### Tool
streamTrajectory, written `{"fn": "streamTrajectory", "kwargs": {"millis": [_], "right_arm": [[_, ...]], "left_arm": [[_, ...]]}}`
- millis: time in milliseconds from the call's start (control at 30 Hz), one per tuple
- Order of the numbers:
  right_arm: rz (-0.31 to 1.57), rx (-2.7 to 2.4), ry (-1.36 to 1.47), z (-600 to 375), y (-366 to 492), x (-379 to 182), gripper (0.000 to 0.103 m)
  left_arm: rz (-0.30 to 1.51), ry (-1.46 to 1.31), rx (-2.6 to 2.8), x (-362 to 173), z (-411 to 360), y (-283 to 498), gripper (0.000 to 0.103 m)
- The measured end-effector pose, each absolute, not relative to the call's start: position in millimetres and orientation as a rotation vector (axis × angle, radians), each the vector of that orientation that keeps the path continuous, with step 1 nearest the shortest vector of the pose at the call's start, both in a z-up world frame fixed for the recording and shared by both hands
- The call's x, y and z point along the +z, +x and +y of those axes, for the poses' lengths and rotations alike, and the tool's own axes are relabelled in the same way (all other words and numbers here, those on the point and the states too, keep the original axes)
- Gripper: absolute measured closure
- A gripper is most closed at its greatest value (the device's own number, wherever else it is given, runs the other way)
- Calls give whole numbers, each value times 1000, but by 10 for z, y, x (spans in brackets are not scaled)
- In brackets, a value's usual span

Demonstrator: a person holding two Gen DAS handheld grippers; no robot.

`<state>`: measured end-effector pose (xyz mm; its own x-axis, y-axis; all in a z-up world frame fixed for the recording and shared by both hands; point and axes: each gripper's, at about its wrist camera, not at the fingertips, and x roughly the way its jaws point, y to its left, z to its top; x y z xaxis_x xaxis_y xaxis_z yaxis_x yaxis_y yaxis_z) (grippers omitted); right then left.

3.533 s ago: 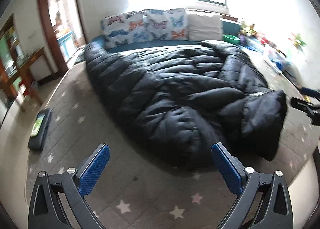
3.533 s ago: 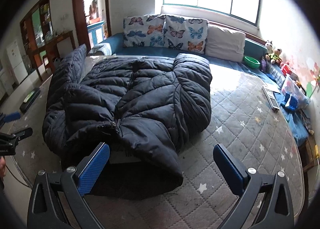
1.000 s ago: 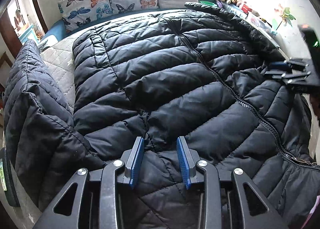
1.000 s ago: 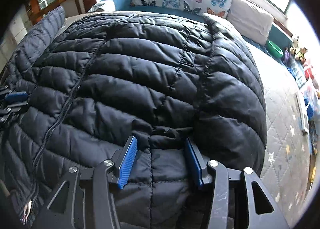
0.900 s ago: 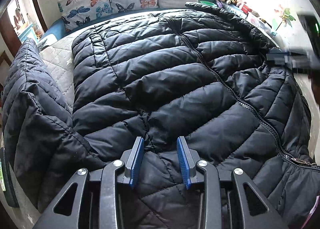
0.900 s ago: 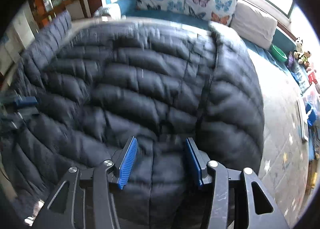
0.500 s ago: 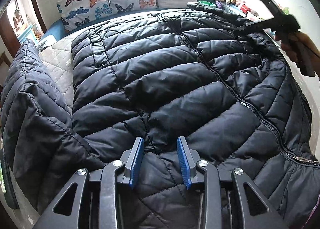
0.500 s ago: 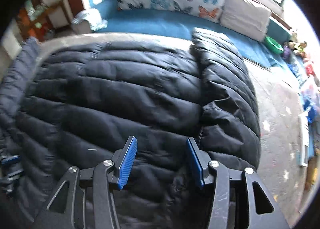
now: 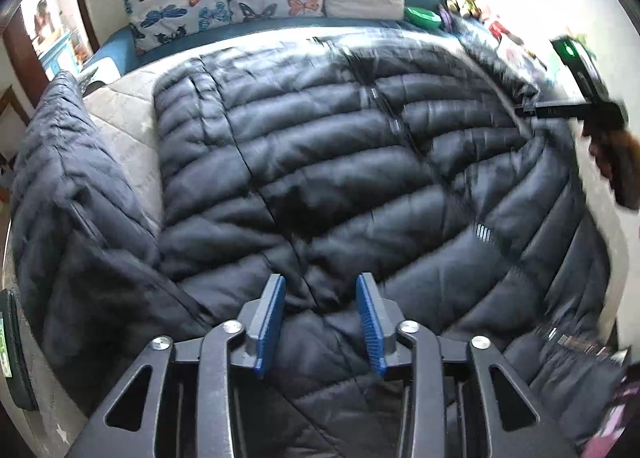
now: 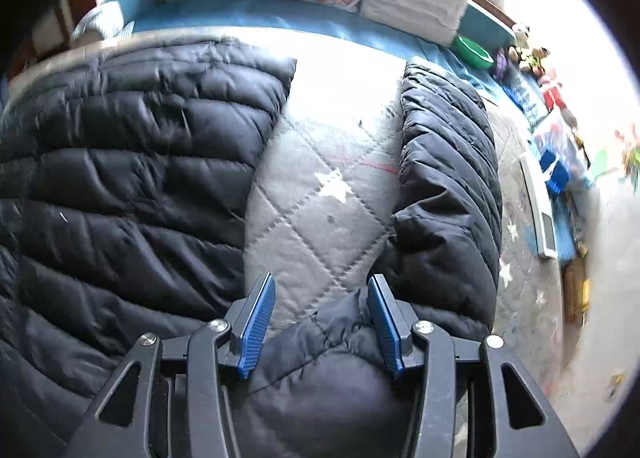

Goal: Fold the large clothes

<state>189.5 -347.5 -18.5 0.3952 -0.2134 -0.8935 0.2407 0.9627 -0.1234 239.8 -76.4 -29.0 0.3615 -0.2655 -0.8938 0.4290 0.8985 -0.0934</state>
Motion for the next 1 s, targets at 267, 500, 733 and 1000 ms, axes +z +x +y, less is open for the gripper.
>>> {"fn": "streamTrajectory", "kwargs": {"millis": [267,500,733,1000], "right_arm": [[1119,-110,194,-3403,2376,-205,45],[1126,-130,217,-3536,2538,-395,35],[1135,-69,267,-3612,2629,-415,32],[1030,-61,177,-3454,2549,-170,83]], "left_arm": [[1152,71,-297,-150,-598,3344,18],[1268,87,-173,-439,-469,3913,18],[1291,-49,-254,-553,-312,4113,23],[1127,-19,-277,-141,-320,3927,79]]}}
